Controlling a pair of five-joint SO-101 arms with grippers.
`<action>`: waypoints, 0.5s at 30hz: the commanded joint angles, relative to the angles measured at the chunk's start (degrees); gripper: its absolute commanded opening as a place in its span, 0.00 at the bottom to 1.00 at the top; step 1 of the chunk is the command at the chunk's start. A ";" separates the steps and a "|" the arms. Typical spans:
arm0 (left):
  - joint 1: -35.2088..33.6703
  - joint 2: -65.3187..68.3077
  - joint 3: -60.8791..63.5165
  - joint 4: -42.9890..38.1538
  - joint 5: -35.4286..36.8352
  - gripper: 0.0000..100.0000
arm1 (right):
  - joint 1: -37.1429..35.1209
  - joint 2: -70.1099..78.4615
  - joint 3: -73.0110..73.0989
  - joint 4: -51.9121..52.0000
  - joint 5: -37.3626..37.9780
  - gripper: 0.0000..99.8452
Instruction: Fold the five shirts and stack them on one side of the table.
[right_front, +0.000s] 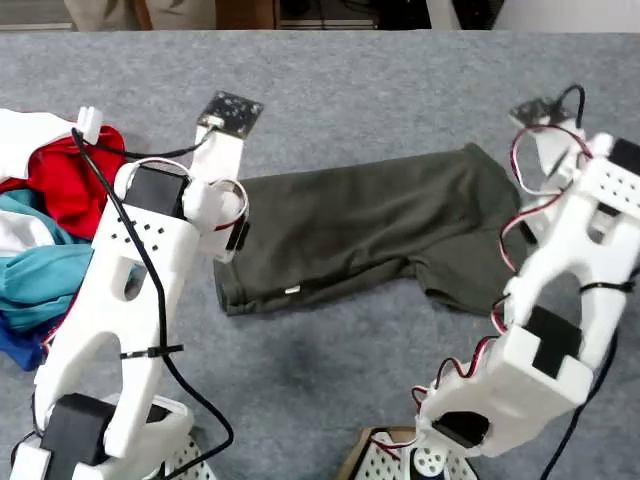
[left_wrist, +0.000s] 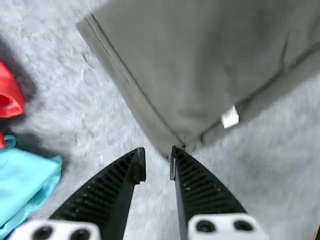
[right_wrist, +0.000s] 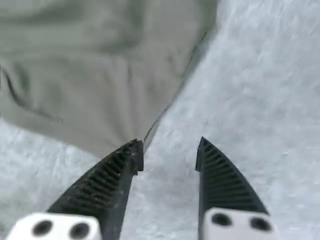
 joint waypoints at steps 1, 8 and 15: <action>-0.44 1.01 1.58 -6.33 3.34 0.10 | 1.98 -3.47 5.85 -1.14 0.79 0.05; -0.53 6.55 3.16 -10.73 3.60 0.10 | 2.07 -3.03 22.20 -22.07 -1.05 0.07; -0.62 11.12 2.64 -11.08 3.60 0.10 | 3.03 0.04 23.16 -29.45 -0.53 0.09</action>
